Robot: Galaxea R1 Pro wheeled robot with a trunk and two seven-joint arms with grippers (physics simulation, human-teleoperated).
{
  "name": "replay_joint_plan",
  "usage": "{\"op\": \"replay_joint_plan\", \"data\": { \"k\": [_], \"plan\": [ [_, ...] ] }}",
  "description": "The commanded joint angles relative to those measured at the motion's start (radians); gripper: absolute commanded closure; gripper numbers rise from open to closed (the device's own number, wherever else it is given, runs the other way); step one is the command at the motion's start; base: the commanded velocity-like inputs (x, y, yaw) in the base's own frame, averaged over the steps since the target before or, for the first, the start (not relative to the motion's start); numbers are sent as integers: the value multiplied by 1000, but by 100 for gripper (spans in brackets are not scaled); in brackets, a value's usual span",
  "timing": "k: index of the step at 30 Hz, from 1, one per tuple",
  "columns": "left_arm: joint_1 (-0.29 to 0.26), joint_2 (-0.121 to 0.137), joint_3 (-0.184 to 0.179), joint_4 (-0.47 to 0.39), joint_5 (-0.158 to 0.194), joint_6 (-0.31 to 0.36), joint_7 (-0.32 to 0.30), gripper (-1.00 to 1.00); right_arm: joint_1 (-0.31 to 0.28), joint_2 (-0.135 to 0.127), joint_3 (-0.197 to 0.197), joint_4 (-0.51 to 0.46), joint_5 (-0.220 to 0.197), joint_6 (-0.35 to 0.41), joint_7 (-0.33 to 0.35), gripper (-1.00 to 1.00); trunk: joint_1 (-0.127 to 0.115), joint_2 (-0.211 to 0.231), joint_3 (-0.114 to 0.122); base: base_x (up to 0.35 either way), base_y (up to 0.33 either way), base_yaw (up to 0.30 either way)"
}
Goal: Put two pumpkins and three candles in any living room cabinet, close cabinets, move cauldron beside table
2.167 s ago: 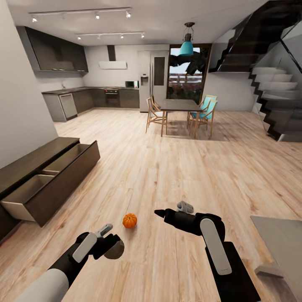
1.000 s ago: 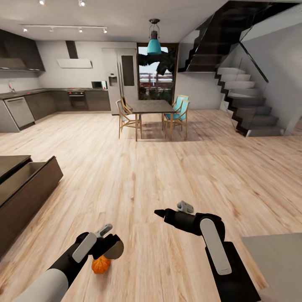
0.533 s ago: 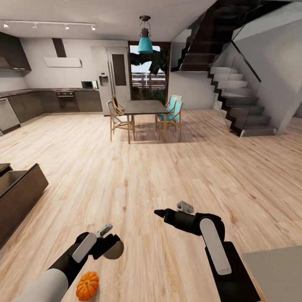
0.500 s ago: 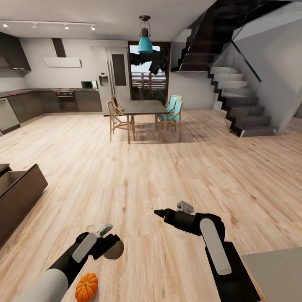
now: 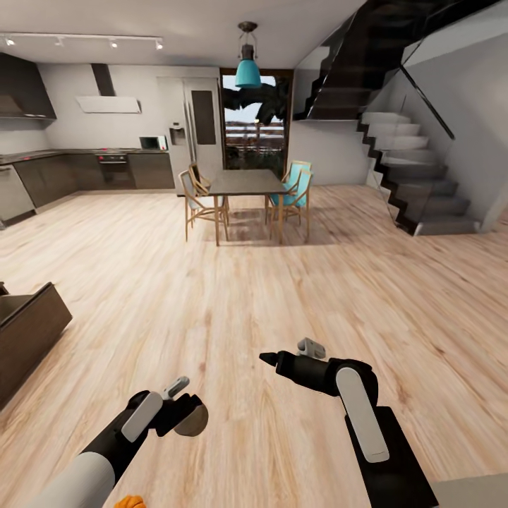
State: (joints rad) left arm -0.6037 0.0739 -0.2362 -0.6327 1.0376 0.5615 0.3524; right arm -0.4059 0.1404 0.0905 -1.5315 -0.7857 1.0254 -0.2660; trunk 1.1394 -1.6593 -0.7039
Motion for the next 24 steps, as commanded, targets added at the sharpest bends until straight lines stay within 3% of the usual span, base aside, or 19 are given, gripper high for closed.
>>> {"op": "replay_joint_plan", "data": {
  "k": [1, 16, 24],
  "plan": [
    [-1, 1, -6, -2, 10, 0, 11, 100, -1, 0, 0, -1, -10, 2, -10, -100, 1, 0, -1, 327, -120, 54],
    [-1, 1, -6, -1, 10, 0, 11, 100, -1, 0, 0, -2, -10, 2, -10, -100, 1, 0, -1, 333, -74, 63],
    [-1, 1, -6, -1, 10, 0, 11, 100, -1, 0, 1, -2, -10, 2, -10, -100, 1, 0, -1, 304, -171, 86]
  ]
}}
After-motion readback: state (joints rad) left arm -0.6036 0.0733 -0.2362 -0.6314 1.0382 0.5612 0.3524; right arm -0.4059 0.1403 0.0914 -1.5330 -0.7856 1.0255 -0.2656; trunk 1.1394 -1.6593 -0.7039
